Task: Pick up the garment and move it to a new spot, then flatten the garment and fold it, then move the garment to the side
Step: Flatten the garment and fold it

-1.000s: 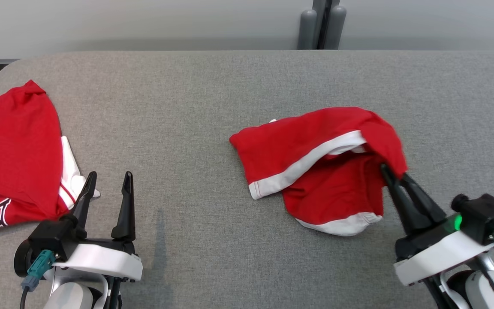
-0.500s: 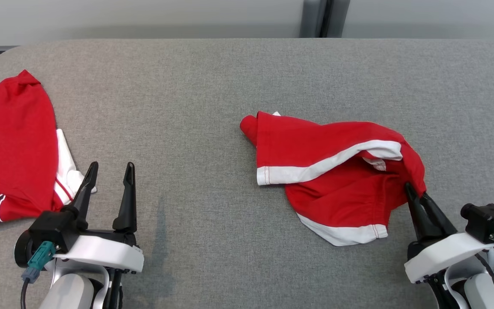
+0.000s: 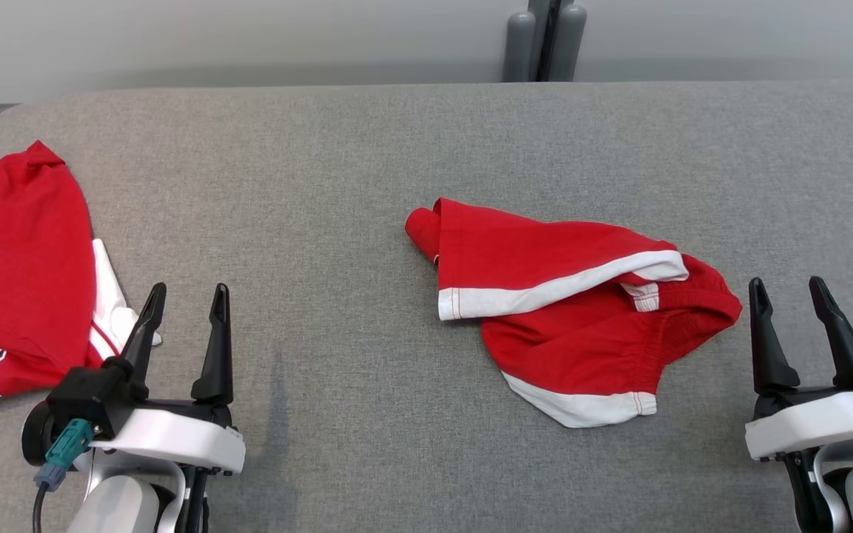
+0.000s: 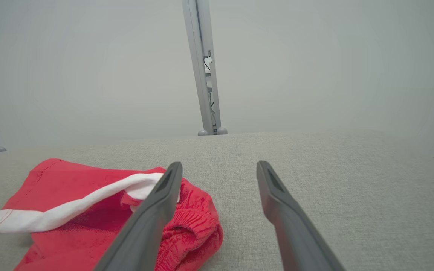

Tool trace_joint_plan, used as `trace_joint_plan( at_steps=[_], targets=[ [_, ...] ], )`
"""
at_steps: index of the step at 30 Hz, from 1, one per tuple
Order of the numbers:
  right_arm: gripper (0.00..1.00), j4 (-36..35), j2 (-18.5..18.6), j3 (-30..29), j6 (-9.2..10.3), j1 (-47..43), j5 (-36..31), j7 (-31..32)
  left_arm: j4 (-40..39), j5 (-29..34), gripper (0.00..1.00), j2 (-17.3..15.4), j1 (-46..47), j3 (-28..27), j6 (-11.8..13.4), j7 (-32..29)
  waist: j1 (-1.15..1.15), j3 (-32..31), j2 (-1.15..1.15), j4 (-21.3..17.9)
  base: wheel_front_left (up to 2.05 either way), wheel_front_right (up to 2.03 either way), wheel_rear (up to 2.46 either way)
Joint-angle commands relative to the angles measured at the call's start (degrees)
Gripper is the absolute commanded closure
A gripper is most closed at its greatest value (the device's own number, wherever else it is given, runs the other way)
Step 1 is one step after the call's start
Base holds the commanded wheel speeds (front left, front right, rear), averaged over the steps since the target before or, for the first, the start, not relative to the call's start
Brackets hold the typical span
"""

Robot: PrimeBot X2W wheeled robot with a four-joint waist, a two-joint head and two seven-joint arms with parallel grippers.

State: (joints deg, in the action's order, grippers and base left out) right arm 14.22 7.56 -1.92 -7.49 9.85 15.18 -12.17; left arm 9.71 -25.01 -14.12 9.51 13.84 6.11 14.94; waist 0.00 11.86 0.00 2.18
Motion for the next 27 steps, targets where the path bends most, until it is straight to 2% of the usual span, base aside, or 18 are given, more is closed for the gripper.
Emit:
trace_joint_plan(
  at_steps=[1, 12, 27],
  targets=[
    [0.0, -1.6, -0.3, -0.4, -0.01, -0.7, -0.9, -0.6, 0.0, -0.3, 0.0, -0.6, -0.8, -0.3, 0.2, 0.0, 0.0, -0.4, 0.0, -0.2, 0.0, 0.0, 0.0],
    [0.0, -10.6, -2.3, 1.6, -0.01, -4.5, -3.7, 2.2, -0.4, -0.6, 0.0, -0.4, -2.2, 0.8, 0.6, -0.5, 0.0, -2.5, 0.0, -0.4, 0.0, 0.0, 0.0],
    [0.0, -11.8, -3.2, 1.7, -0.01, -6.1, -3.2, 3.1, -0.5, -0.7, 0.0, -0.7, -1.7, 2.1, 0.1, -1.1, 0.0, -2.8, 0.0, -0.5, 0.0, 0.0, 0.0]
  ],
)
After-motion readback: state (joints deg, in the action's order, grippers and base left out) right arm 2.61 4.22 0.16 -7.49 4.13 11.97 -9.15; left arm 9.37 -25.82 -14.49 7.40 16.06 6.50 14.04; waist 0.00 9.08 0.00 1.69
